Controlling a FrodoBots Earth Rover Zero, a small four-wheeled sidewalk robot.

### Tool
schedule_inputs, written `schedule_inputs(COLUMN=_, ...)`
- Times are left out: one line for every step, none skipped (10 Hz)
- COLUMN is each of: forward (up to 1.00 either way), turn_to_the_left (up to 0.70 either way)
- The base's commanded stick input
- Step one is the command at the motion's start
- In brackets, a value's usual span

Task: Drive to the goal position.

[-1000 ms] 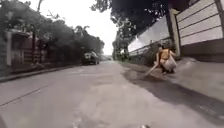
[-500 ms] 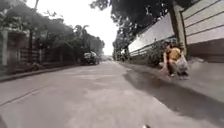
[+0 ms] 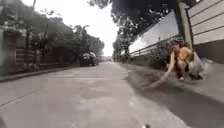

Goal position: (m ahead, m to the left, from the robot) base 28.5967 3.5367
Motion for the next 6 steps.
schedule_inputs(forward=0.85, turn_to_the_left=0.00)
schedule_inputs(forward=0.85, turn_to_the_left=0.00)
schedule_inputs(forward=0.85, turn_to_the_left=0.00)
schedule_inputs(forward=0.85, turn_to_the_left=0.00)
schedule_inputs(forward=0.85, turn_to_the_left=0.00)
schedule_inputs(forward=0.85, turn_to_the_left=0.00)
